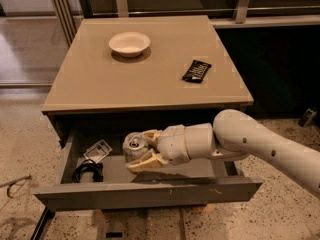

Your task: Place 7up can into top drawer

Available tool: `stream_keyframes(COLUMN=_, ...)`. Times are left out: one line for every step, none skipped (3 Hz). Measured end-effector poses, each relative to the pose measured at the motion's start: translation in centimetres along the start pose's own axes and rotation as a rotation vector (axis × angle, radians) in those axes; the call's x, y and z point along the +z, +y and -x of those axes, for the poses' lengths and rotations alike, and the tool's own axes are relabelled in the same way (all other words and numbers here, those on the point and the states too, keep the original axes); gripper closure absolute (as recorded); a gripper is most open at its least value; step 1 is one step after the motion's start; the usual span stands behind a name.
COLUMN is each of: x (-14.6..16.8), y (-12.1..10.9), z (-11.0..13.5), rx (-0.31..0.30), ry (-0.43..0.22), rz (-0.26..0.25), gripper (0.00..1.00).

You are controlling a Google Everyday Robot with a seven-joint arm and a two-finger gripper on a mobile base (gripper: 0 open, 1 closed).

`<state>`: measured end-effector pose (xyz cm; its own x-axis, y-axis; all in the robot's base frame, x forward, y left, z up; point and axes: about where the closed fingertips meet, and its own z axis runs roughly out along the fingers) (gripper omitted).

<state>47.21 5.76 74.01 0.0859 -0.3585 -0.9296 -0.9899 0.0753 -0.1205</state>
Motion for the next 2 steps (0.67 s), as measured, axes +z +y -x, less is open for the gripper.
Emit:
stream_keyframes(x=0.11, y=-0.3, z=-0.56, rx=-0.032, ry=0.026, rz=0.004, gripper=1.0)
stream_keyframes(x=-0.13, y=-1.3, z=-1.47, rx=-0.072, ry=0.067, rz=-0.005, gripper=1.0)
